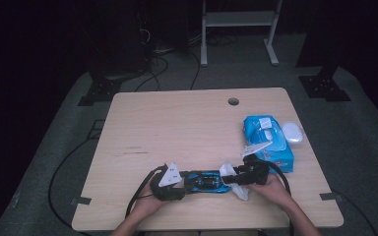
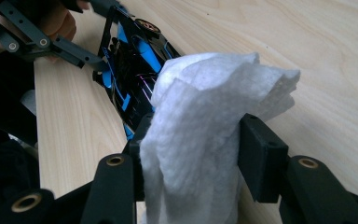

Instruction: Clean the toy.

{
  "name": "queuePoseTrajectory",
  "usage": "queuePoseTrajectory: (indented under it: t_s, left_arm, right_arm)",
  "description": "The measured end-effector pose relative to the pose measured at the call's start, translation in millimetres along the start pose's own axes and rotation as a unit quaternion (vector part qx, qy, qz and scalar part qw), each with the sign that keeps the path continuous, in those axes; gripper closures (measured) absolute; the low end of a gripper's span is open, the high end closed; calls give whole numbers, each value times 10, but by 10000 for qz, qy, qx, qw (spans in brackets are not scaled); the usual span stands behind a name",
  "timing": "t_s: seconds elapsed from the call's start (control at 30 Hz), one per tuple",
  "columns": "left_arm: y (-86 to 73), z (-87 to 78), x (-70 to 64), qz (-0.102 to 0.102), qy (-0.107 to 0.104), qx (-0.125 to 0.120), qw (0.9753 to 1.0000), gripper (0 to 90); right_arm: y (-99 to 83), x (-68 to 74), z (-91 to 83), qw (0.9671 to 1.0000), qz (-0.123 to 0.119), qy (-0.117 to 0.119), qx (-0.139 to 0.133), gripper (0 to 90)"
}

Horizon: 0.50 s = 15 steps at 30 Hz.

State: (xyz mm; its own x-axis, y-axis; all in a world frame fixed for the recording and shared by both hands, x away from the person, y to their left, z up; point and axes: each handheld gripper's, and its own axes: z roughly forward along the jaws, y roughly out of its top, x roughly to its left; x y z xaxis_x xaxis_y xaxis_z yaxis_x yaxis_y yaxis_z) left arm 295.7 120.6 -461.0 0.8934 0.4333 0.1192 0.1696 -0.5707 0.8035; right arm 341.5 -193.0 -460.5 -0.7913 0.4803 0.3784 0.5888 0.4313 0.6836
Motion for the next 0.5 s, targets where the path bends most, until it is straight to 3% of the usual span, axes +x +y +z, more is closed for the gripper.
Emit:
queuePoseTrajectory:
  t_s: [0.1, 0.17, 0.27, 0.37, 0.4, 0.5]
  left_arm:
    - [-20, 6, 84, -378, -93, 20, 9992, 416]
    - [-40, 26, 174, -773, -328, 102, 9964, 353]
    - [-61, 92, 303, -1321, -871, 225, 9871, 339]
    - [-47, 179, 375, -1579, -1395, 360, 9769, 363]
    - [-44, 193, 369, -1571, -1494, 327, 9757, 400]
    - [-35, 188, 363, -1478, -1426, 282, 9783, 432]
  right_arm:
    - [14, 25, 15, 9999, -134, -13, -33, 538]
    - [20, 40, 18, 9998, -207, -47, -43, 542]
    - [27, 55, 17, 9995, -306, -71, -62, 547]
    - [47, 80, 21, 9991, -393, -130, -67, 556]
    - [57, 87, 23, 9991, -389, -152, -72, 563]
    - [92, 102, 27, 9985, -471, -257, -82, 571]
